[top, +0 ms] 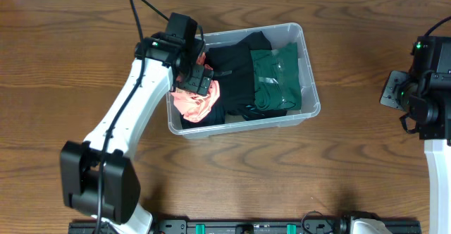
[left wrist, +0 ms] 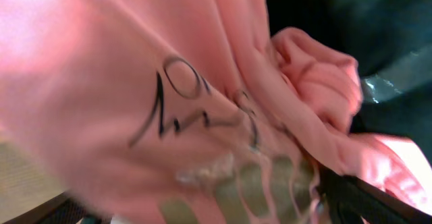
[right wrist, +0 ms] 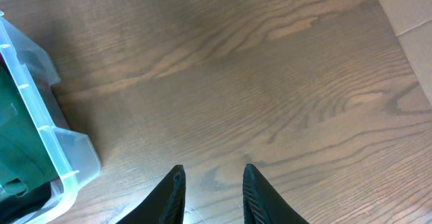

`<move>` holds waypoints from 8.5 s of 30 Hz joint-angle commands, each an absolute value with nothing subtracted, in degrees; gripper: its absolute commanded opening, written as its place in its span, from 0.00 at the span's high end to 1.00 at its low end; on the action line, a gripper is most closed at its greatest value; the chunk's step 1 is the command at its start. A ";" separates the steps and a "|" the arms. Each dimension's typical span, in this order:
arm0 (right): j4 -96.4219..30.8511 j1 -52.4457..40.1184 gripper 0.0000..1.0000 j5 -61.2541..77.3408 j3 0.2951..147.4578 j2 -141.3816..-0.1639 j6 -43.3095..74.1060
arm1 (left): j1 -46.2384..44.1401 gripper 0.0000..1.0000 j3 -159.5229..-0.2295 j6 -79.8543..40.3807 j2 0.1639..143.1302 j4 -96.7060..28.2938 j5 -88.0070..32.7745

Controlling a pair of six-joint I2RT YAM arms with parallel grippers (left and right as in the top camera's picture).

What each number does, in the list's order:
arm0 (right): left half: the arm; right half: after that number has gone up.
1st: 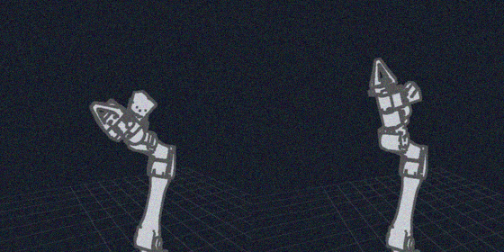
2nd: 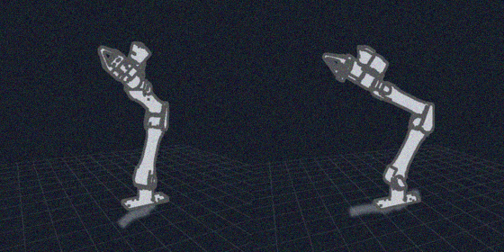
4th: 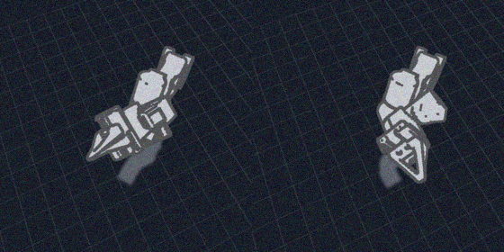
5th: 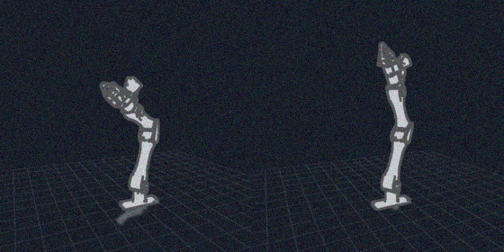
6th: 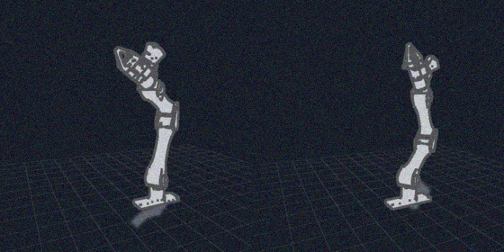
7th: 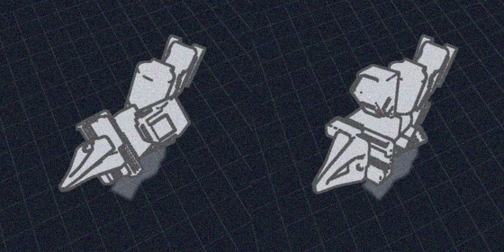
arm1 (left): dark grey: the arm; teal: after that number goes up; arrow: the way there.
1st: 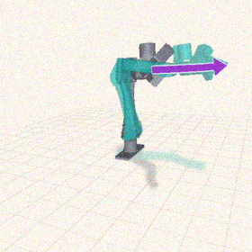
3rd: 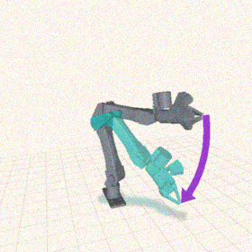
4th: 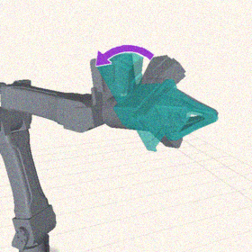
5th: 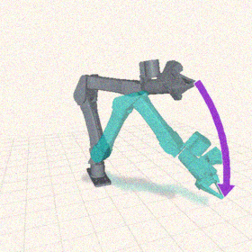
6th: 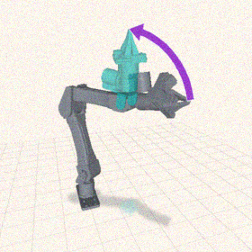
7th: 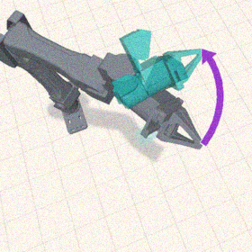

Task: Pack container

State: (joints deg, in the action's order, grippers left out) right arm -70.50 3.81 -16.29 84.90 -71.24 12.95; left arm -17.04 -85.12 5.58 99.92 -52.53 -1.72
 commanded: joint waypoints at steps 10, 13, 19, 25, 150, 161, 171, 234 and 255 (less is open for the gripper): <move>-70.50 4.32 0.73 -16.45 84.90 -71.29 12.62 | -17.17 0.02 -88.05 4.27 88.16 -46.85 -0.30; -70.48 4.32 0.73 -16.47 84.53 -71.29 12.60 | -16.93 0.04 -87.55 4.25 90.85 -45.47 -0.32; -70.08 4.32 0.73 -16.47 83.68 -71.29 12.60 | -16.91 0.21 -87.07 4.01 101.91 -43.86 -0.38; -70.04 4.32 0.73 -16.47 83.55 -71.29 12.60 | -16.91 0.20 -87.07 3.33 114.96 -44.03 -2.92; -11.14 -7.90 0.01 -7.07 3.44 -0.49 0.75 | 3.55 0.02 -38.54 -14.06 18.28 -53.56 -2.52; -11.14 -7.90 0.01 -7.05 3.44 -0.49 0.75 | 0.82 0.02 -38.17 -10.48 15.79 -53.78 3.51; -11.14 -7.90 0.01 -7.05 3.44 -0.49 0.75 | 0.78 0.02 -17.21 -8.60 3.03 -27.53 1.89; -3.84 -7.88 0.01 -5.96 0.43 -0.75 0.78 | -1.10 0.02 -0.23 -8.16 0.23 -4.01 -0.86; -3.84 -7.88 0.01 -5.96 0.43 -0.75 0.78 | -1.10 0.02 -0.23 -8.16 0.23 -4.01 -0.86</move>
State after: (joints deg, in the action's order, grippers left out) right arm -3.62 -8.38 -6.20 0.56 -1.02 1.83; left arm -0.89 -1.23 -8.95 0.62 -1.74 -1.32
